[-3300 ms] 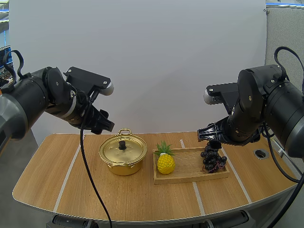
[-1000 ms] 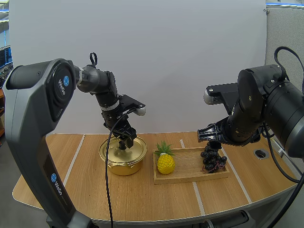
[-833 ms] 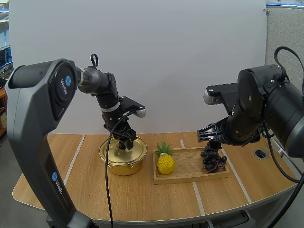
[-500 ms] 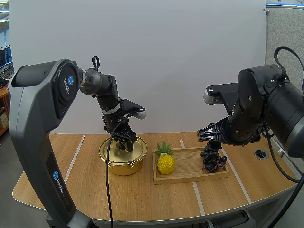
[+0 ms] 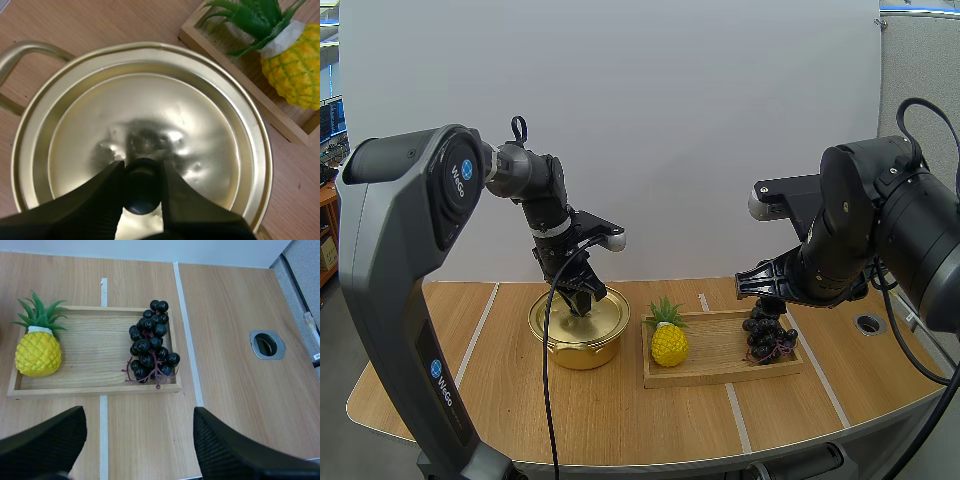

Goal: Open the pot, put the grape inside, and close it

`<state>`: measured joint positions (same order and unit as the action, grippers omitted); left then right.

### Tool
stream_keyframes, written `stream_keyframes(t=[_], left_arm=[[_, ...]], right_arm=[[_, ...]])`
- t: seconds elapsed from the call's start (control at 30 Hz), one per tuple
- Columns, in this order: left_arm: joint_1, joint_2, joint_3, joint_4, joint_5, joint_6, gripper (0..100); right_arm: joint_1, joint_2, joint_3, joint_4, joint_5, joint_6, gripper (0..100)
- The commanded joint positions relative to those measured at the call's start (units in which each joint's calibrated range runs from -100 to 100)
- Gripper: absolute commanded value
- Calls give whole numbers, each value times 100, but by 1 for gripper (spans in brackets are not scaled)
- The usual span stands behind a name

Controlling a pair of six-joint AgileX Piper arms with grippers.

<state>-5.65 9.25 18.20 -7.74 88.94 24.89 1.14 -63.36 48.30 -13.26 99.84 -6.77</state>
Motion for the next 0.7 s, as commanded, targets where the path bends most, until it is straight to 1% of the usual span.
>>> stream_keyframes(t=[0.0,0.17,0.3,0.43,0.67], left_arm=[[-18,4,4,13,159,-77,0],[-18,-268,-207,13,364,-253,0],[-18,-708,-392,13,467,-307,0],[-18,-1284,-612,23,588,-318,0],[-18,-2324,-1052,33,605,-650,0]], right_arm=[[-28,2,-37,-40,16,9,100],[-28,2,-37,-40,16,9,100],[-28,2,-37,-40,16,9,100],[-28,2,-37,-40,16,9,100],[-28,2,-37,-40,16,9,100]])
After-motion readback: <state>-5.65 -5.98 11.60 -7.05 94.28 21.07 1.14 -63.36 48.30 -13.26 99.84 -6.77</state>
